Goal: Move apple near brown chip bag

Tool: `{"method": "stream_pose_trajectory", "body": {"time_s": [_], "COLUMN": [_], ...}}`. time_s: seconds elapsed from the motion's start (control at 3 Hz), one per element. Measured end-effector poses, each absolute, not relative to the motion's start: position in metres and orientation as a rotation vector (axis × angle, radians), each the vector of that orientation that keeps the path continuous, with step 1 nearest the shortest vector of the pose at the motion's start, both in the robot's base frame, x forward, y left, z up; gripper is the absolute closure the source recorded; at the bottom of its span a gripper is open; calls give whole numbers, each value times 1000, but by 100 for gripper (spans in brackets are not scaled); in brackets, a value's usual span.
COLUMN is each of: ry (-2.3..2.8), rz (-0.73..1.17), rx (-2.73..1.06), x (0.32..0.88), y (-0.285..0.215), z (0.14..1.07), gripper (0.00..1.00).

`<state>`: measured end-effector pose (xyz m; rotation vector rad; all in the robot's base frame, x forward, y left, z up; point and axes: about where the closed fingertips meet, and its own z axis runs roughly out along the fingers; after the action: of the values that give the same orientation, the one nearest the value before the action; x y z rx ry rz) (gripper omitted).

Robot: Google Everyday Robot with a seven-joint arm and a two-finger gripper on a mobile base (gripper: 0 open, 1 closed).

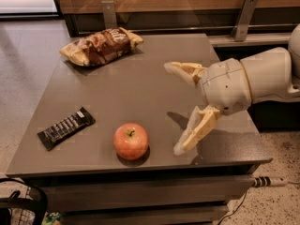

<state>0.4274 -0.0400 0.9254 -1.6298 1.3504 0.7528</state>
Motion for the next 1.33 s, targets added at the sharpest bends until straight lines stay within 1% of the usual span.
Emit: {"method": "stream_pose_trajectory", "body": {"time_s": [0.33,0.67,1.33], "ry": [1292,1262,1306], "rz": [868,942,947], "rx": [-1627,-1607,-1565], "x": [413,406,408], "y": [-6,18,12], "z": [913,897,889], "gripper": [0,0,0]}}
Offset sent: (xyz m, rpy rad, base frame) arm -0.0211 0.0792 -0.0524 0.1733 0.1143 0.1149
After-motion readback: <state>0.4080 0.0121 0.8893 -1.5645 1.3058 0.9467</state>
